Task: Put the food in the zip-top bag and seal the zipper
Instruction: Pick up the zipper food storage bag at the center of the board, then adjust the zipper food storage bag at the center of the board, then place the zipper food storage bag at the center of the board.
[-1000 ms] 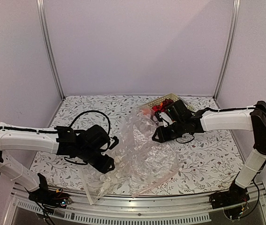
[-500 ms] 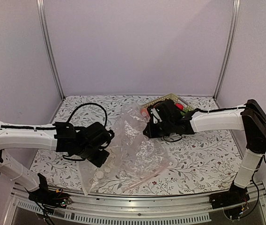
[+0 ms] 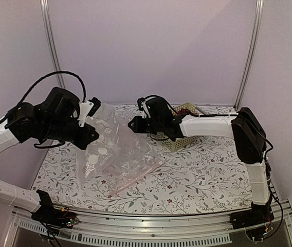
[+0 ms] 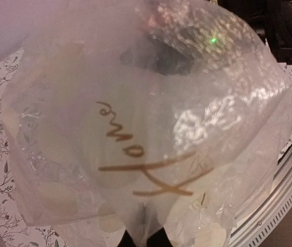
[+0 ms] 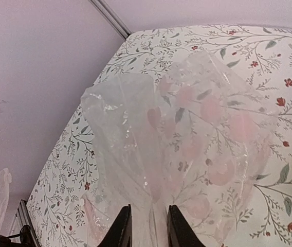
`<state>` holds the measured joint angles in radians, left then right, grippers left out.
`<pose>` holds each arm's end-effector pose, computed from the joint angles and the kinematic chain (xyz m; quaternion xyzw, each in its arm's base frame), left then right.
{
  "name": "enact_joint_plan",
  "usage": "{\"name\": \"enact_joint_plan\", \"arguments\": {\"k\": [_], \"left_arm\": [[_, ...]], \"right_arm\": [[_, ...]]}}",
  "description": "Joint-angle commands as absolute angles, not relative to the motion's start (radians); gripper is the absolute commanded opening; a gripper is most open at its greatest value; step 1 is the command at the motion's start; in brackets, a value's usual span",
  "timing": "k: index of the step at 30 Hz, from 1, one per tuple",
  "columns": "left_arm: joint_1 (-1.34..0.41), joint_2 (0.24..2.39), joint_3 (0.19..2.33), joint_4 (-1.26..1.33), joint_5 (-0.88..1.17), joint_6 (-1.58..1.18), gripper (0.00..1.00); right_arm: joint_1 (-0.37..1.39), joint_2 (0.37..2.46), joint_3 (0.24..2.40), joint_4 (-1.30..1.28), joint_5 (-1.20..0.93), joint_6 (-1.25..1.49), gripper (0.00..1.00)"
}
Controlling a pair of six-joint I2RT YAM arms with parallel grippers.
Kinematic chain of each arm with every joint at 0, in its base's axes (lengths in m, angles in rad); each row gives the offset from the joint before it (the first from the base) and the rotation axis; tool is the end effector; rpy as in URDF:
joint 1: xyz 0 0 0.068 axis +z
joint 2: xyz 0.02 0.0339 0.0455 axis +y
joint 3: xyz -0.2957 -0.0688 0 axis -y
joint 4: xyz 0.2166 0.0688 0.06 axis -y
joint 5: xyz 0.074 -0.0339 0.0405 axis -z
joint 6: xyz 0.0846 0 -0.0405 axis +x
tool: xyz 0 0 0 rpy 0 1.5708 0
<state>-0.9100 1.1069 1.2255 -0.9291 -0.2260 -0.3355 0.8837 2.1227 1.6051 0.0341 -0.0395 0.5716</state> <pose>0.1399 -0.1490 0.3498 0.2213 0.8967 -0.1300 0.3606 0.3357 0.4144 0.2366 -0.1431 0.8437 0.3566 0.3749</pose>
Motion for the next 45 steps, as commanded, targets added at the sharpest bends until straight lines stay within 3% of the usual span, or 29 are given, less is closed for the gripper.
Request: {"name": "enact_joint_plan", "arguments": {"k": [1, 6, 14, 23, 32, 34, 40, 45], "left_arm": [[-0.901, 1.088, 1.240, -0.966, -0.135, -0.310, 0.00], [-0.899, 1.058, 1.220, -0.883, -0.080, -0.348, 0.00], [-0.909, 1.157, 1.165, -0.675, 0.116, -0.433, 0.00], [-0.961, 1.350, 1.141, -0.472, 0.109, -0.619, 0.00], [-0.979, 1.589, 1.137, -0.248, 0.045, -0.883, 0.01], [-0.985, 1.638, 1.162, -0.178, 0.050, -0.888, 0.12], [-0.980, 1.652, 1.195, -0.132, 0.004, -0.835, 0.60], [-0.941, 1.520, 1.084, -0.141, -0.025, -0.778, 0.80]], "right_arm": [[0.890, 2.278, 1.797, 0.048, -0.203, 0.566, 0.32], [0.888, 2.307, 1.872, -0.051, -0.211, 0.506, 0.61], [0.865, 2.028, 1.619, -0.148, 0.049, 0.402, 0.97], [0.818, 1.623, 1.268, -0.257, 0.236, 0.391, 0.99], [0.845, 1.283, 1.000, -0.330, 0.159, 0.451, 0.99], [0.882, 1.234, 0.974, -0.343, 0.152, 0.459, 0.99], [0.926, 1.130, 0.866, -0.315, 0.118, 0.589, 0.99], [0.949, 1.064, 0.774, -0.312, 0.090, 0.676, 0.99]]}}
